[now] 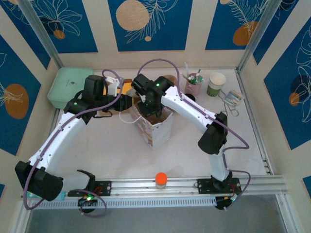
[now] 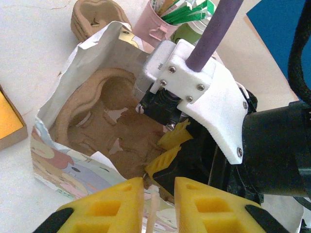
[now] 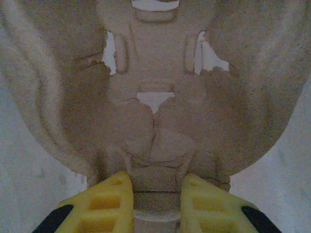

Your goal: Pack the takeout coffee

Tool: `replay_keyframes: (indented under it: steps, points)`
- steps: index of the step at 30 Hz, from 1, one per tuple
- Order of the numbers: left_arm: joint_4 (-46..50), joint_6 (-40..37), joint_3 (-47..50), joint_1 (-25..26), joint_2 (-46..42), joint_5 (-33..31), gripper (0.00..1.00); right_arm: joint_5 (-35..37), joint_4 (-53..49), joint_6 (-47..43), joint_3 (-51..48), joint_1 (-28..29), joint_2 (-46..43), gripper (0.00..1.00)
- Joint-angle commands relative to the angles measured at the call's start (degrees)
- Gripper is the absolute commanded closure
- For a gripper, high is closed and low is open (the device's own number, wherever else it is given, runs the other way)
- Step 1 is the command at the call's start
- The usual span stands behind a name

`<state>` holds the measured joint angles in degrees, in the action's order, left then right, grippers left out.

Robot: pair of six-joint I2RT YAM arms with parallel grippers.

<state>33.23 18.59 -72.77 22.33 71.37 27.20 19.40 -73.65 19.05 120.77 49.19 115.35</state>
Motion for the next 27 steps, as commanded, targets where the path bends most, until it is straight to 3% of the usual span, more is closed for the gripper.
replay_keyframes:
  steps: [1,16,27]
  points:
    - [-0.71,0.31,0.87,0.57,-1.08,1.36,0.76,0.88,-0.09,0.43,-1.54,0.99,1.25,0.83]
    - [-0.01,-0.22,1.40,0.52,-1.41,0.63,0.76,13.30,-5.31,-0.20,4.67,4.72,1.31,0.81]
    - [-0.10,-0.22,1.30,0.52,-1.06,0.48,0.76,6.13,-4.77,0.23,1.65,4.08,1.84,0.82]
